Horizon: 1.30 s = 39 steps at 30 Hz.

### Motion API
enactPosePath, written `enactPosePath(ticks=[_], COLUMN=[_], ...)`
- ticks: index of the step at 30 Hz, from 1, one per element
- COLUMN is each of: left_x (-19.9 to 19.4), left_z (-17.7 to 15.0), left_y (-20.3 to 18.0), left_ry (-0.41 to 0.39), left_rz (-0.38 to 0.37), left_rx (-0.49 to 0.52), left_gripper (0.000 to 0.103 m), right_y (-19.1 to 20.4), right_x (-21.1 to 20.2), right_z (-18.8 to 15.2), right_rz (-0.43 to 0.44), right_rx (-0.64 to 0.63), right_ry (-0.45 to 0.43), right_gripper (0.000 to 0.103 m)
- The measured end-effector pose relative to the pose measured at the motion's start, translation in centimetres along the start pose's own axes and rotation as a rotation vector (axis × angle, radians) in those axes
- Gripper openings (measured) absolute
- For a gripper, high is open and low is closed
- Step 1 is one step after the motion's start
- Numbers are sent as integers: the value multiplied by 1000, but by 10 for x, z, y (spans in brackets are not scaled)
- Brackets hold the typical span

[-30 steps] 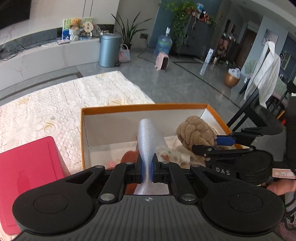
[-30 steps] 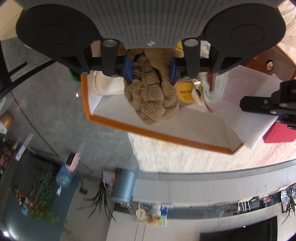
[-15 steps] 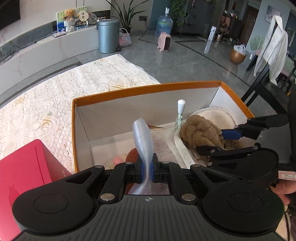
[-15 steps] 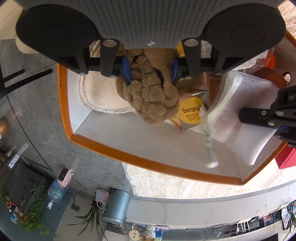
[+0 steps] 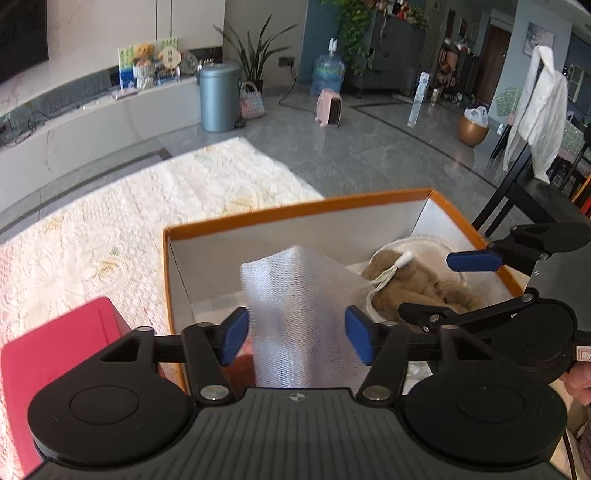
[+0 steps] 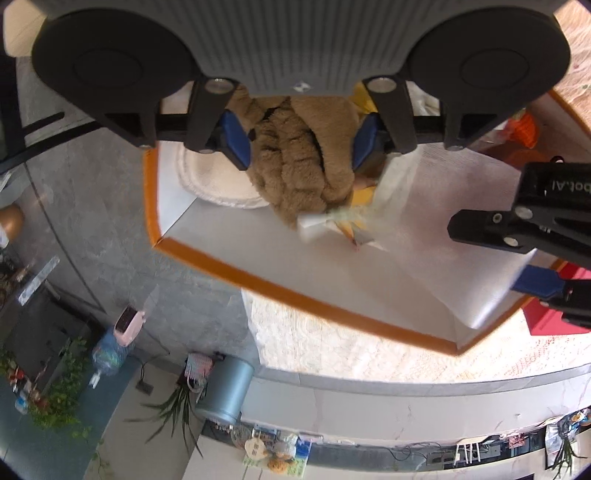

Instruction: Organize soft objects

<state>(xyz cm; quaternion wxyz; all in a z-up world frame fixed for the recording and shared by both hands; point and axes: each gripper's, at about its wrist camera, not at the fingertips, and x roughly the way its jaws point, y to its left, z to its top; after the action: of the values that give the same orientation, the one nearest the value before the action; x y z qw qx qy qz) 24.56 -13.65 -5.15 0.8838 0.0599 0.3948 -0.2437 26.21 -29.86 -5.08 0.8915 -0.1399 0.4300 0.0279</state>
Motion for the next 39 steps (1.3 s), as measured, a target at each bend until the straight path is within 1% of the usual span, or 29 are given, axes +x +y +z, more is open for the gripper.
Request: enactPosePath(ticks=[2, 4, 5, 6, 8, 12, 17, 18, 20, 25, 28, 33, 36, 39], left_x=[-8, -15, -19, -24, -32, -52, -80, -86, -96, -117, -131, -161, -178, -190], left_z=[1, 2, 2, 2, 2, 2, 2, 2, 1, -5, -13, -33, -44, -57], left_y=[-2, -4, -5, -6, -10, -18, -24, -25, -26, -26, -28, -34, -35, -32], left_ry=[-26, -56, -77, -95, -123, -180, -259, -274, -295, -346, -408, -554, -628, -678], left_rz=[9, 18, 24, 29, 32, 39, 49, 47, 38, 16, 26, 87, 138, 202], left_rx=[8, 18, 23, 31, 52, 78, 87, 85, 76, 40, 25, 21, -3, -41], left_gripper=[82, 86, 87, 87, 88, 88, 90, 90, 95, 97, 97, 99, 100, 100], right_y=[1, 2, 2, 3, 2, -2, -1, 0, 1, 4, 5, 15, 24, 33], right_x=[-10, -19, -24, -29, -39, -62, -97, -104, -118, -151, -170, -200, -213, -223], right_z=[1, 1, 2, 3, 2, 3, -1, -3, -6, -19, -30, -49, -59, -69], right_rz=[-13, -26, -35, -46, -60, -50, -34, -32, -25, 0, 9, 33, 41, 48], right_rx=[-18, -31, -35, -36, -32, 3, 33, 36, 42, 90, 138, 226, 272, 326], right_ry=[-18, -31, -38, -52, -81, -117, -182, -195, -221, -280, -330, -433, -490, -545], right_gripper=[67, 68, 73, 81, 84, 84, 86, 87, 87, 88, 90, 99, 100, 100])
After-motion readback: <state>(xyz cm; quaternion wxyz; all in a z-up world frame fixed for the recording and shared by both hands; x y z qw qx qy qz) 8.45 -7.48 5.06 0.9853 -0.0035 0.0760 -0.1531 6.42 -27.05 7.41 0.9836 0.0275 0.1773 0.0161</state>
